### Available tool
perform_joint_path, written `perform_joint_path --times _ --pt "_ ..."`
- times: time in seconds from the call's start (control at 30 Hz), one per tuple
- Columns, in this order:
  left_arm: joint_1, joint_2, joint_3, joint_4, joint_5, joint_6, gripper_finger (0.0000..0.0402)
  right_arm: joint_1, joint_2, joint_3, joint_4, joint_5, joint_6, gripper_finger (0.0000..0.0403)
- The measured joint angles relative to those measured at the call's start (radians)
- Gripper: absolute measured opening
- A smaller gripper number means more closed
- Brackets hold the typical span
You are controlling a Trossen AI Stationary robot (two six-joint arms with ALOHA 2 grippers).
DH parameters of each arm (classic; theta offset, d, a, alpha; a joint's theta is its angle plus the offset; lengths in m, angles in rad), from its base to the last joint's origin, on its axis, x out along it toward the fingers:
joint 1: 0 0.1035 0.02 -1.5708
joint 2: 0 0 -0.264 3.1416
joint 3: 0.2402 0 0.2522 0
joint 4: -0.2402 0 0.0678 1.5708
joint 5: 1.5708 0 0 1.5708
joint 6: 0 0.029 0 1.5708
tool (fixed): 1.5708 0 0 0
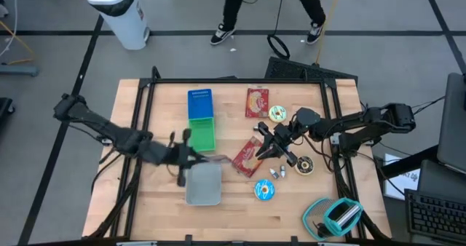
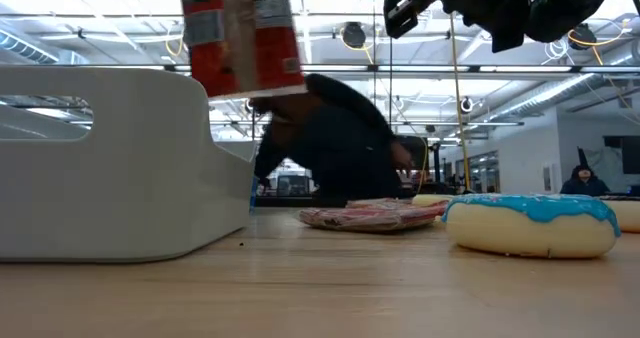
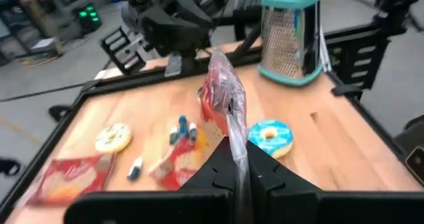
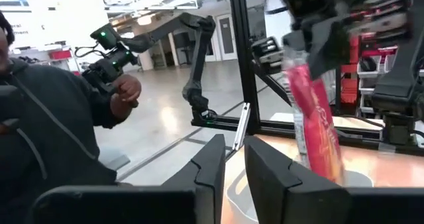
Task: Pick & Place Food Item
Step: Put the right popcorn pack into the gray bin
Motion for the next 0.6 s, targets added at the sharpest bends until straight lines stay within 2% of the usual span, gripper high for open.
perform_joint_path --times 0.13,0.27,0.6 --pt "-0.118 0.049 -0.001 -0.052 -0.157 -0.065 0.0003 0.0 0.0 0.0 0.0 0.001 -0.012 0.0061" --pt "-0.172 0.135 -0.002 -0.071 -0.225 -0.115 0.0003 0.0 0.0 0.0 0.004 0.003 -0.012 0.0063" --pt "-0.201 0.28 -0.002 -0.082 -0.269 -0.287 0.0003 0.0 0.0 0.0 0.004 0.001 -0.012 0.0064"
